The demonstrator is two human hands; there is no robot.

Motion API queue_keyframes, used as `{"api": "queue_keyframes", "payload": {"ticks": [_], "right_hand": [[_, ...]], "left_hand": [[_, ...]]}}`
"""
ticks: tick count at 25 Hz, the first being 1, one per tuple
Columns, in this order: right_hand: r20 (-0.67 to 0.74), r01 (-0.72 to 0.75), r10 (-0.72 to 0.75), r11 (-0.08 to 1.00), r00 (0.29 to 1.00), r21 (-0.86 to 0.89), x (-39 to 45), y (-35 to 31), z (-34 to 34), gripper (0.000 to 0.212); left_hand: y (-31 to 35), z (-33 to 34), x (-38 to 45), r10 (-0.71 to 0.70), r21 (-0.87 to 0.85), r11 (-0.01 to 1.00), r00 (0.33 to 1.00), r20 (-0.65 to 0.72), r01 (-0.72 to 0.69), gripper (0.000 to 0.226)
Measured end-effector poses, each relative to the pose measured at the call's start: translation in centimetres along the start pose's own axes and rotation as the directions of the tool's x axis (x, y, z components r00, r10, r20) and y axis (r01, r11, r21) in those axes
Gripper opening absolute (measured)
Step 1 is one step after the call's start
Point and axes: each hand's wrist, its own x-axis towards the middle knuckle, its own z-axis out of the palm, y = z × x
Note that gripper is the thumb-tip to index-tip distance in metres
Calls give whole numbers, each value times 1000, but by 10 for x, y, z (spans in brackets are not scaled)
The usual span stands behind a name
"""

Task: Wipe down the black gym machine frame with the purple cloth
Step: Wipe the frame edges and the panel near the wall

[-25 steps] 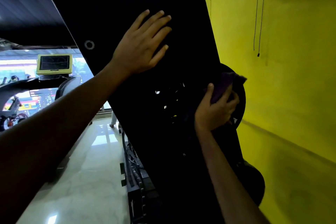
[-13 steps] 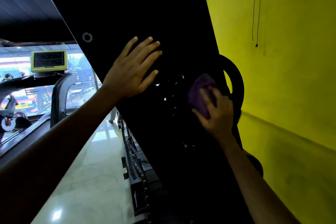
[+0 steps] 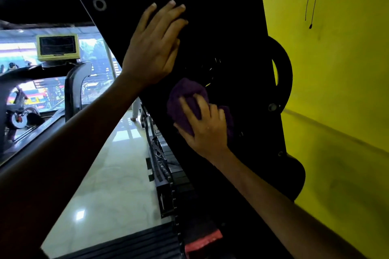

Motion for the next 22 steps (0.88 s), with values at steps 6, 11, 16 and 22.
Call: {"api": "queue_keyframes", "payload": {"ticks": [6, 11, 16, 22], "right_hand": [[75, 260, -258, 965, 963, -17, -19, 106, -15, 55], [-61, -365, 374, 922, 925, 128, 29, 34, -11, 59], [-26, 32, -31, 997, 999, 69, 13, -34, 1, 65], [114, 673, -672, 739, 732, 35, -42, 41, -1, 66]], "left_hand": [[-1, 3, -2, 45, -55, 998, 995, 93, -40, 33], [-1, -6, -2, -114, -402, 908, 993, 31, 117, 35], [-1, -13, 1, -202, -531, 827, 979, 30, 187, 39], [-1, 2, -4, 130, -51, 991, 980, 150, -124, 49]]}}
